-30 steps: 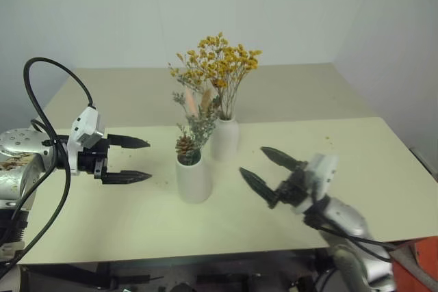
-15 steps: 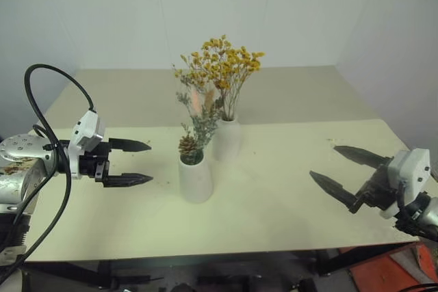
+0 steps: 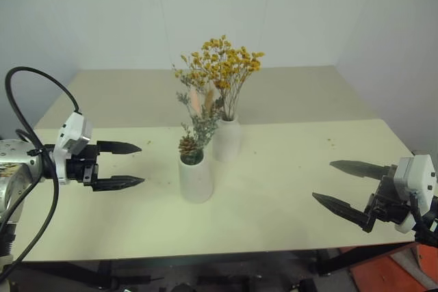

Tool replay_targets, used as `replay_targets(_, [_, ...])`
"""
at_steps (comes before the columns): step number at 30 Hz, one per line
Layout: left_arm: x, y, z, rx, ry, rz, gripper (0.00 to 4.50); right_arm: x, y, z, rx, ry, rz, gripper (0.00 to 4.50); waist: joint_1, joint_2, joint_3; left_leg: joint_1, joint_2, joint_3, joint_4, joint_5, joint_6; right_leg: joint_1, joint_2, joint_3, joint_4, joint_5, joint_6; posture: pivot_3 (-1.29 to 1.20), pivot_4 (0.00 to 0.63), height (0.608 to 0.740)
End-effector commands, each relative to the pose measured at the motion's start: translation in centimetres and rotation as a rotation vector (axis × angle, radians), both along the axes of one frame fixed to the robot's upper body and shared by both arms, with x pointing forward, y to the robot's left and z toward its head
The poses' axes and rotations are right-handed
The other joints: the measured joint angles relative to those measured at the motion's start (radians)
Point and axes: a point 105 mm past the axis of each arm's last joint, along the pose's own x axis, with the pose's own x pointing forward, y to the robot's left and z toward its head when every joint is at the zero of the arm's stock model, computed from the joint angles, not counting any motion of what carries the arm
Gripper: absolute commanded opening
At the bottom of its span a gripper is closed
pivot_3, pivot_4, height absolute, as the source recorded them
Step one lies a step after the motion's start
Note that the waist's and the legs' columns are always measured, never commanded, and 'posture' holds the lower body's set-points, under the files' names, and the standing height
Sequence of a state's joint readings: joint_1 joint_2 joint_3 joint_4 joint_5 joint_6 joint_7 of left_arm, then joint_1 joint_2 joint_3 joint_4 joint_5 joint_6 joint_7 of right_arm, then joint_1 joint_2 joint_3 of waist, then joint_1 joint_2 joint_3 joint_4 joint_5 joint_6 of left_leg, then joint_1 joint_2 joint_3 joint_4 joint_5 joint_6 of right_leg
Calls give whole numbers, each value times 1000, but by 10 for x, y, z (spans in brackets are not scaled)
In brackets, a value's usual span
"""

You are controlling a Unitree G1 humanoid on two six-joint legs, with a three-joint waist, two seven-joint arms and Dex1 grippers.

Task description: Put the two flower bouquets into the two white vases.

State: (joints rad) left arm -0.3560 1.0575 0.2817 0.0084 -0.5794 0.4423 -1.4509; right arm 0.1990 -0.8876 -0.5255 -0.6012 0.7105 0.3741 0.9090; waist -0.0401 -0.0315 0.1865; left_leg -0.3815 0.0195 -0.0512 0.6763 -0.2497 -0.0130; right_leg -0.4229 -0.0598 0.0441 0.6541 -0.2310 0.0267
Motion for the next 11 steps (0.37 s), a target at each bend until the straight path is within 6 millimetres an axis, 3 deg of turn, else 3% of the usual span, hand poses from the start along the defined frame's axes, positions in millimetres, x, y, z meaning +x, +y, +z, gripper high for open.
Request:
replay_targets(1, [-9, -2, 21, 1, -65, 10, 4500, 2, -5, 11, -45, -65, 15, 4484, 1, 0, 0, 0, 0, 0, 0, 0, 0, 0, 0, 0, 0, 0, 0, 0, 150, 740])
replay_targets(11, [-42, -2, 12, 28, 4, 25, 4500, 21, -6, 6, -83, -25, 88, 4484, -2, 0, 0, 0, 1, 1, -1, 0, 0, 0, 0, 0, -3, 0, 0, 0, 150, 740])
